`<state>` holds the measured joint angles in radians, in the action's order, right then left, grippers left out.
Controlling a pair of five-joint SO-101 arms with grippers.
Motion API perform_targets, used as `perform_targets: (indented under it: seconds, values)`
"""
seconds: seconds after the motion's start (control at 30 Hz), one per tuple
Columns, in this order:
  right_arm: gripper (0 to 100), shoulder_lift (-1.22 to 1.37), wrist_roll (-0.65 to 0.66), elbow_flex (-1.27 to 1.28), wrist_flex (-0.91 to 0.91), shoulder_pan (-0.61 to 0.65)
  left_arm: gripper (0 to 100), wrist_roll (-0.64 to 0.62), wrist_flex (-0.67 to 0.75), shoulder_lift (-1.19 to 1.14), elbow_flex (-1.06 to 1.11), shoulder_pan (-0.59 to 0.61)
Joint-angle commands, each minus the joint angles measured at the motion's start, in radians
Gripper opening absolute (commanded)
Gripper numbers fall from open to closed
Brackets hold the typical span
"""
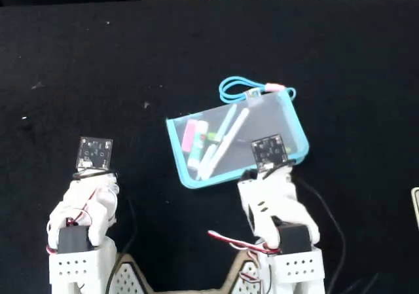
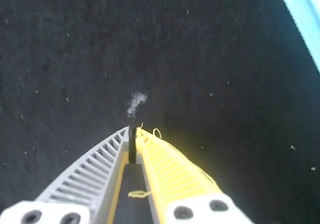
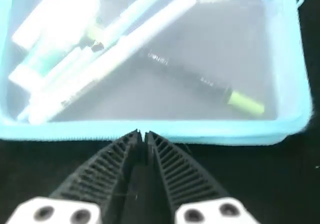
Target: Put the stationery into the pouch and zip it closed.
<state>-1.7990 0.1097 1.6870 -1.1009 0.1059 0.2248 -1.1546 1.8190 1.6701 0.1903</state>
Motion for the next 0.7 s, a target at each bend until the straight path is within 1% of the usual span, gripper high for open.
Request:
perform_targets:
  seconds: [0.0,0.1,0.17,0.23,0.27,0.37,0.4,0.43,0.67]
  values:
    - [1.1,-0.077,-0.012,-0.001,-0.077,-0.021,3,-0.006,-0.049,0.003,0.028,0.002]
    - [1.1,-0.090,-0.014,-0.002,-0.155,-0.049,3,-0.006,-0.120,0.003,0.028,0.008]
    - [1.1,-0.094,-0.015,-0.002,-0.207,-0.080,3,-0.006,-0.118,0.000,0.028,0.012]
    - [1.1,-0.096,-0.044,-0.002,-0.207,-0.123,3,-0.018,-0.115,0.003,0.028,0.025]
    - [1.1,-0.096,-0.066,-0.002,-0.206,-0.141,3,-0.057,-0.109,0.003,0.028,0.027]
    - [1.1,-0.096,-0.118,-0.002,-0.204,-0.155,3,-0.270,-0.095,0.002,0.028,0.033]
    - [1.1,-0.096,-0.118,-0.002,-0.204,-0.155,3,-0.311,-0.106,0.000,0.028,0.028]
    - [1.1,-0.096,-0.118,-0.002,-0.204,-0.155,3,-0.322,-0.112,0.002,0.028,0.027]
    - [1.1,-0.094,-0.121,-0.002,-0.204,-0.161,3,-0.288,-0.120,0.002,0.028,0.028]
